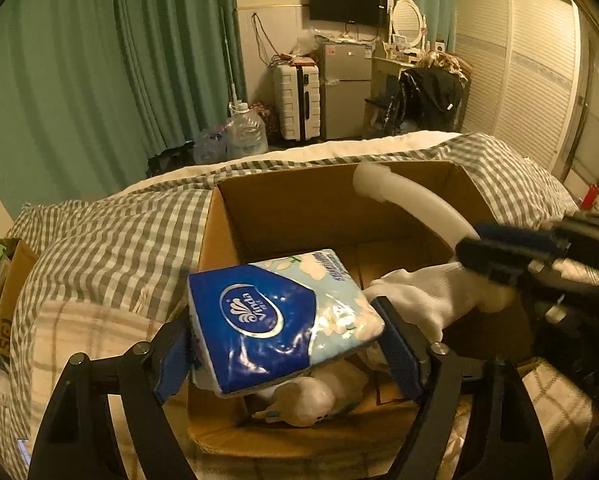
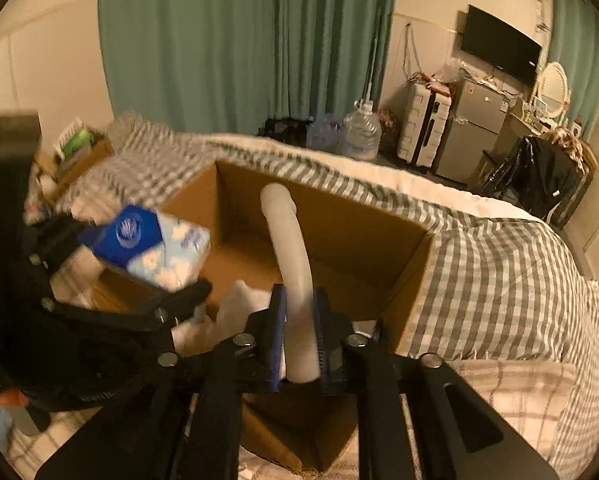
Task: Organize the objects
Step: 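Carry the tissue pack and plastic tube into the box and open both tools, then grasp the black round ring with the left tool while the right tool grasps the white scrunchie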
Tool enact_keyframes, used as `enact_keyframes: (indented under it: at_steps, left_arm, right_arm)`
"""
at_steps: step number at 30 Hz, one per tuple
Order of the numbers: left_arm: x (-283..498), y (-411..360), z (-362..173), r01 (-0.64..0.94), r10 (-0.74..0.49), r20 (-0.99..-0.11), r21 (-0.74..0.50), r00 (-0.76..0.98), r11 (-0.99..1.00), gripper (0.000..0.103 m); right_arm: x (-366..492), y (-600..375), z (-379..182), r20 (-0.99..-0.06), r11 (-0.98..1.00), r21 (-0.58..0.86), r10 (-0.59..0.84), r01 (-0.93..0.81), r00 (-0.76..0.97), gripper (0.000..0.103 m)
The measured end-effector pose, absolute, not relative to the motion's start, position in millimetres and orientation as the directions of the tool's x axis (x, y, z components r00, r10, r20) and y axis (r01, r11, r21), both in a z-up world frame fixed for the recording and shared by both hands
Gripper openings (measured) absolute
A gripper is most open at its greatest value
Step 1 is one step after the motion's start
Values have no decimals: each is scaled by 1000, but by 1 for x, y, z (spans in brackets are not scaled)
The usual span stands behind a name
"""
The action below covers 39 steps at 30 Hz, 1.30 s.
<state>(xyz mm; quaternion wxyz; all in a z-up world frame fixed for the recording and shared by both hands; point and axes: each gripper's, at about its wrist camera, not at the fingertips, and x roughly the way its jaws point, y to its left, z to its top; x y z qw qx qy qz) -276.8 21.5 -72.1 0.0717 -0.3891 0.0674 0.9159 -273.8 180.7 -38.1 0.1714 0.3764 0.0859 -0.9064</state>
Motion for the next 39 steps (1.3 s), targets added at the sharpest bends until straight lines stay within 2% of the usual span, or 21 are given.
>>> enact_keyframes:
  at_steps: [1, 2, 4, 7, 10, 19, 29, 35, 39]
  left_arm:
    - [-275, 22, -70, -181, 71, -721, 77, -690, -981, 90]
    - [-275, 24, -68, -174, 58, -717, 90, -695, -981, 96]
    - [-266, 25, -57, -164, 44, -698, 106, -714, -981, 102]
    - [-248, 23, -34, -163, 48, -683, 105, -729, -981, 103]
    - [-229, 18, -10, -149, 52, -671, 88, -739, -985, 103]
    - [-153, 0, 65, -134, 97, -585, 20, -805, -991, 103]
    - [-85, -7, 86, -111, 102, -529, -16, -842, -994, 103]
    - [-63, -13, 66, -90, 95, -524, -35, -847, -995, 103]
    - [-60, -19, 39, -58, 78, -549, -54, -832, -997, 103]
  right_arm:
    - [-273, 186, -32, -702, -930, -18, -249, 366, -667, 25]
    - [-269, 190, -24, -691, -935, -13, -249, 355, -679, 41]
    - [-258, 197, -6, -662, -944, -9, -242, 330, -709, 62]
    - [-241, 210, 25, -628, -952, -11, -230, 304, -743, 65]
    - [-215, 220, 56, -602, -960, -27, -207, 279, -771, 81]
    - [-128, 234, 133, -522, -969, -58, -174, 238, -835, 103]
    - [-66, 228, 142, -511, -966, -81, -170, 244, -842, 103]
    - [-55, 227, 120, -532, -965, -79, -171, 250, -829, 103]
    - [-60, 227, 88, -581, -965, -53, -179, 257, -794, 103]
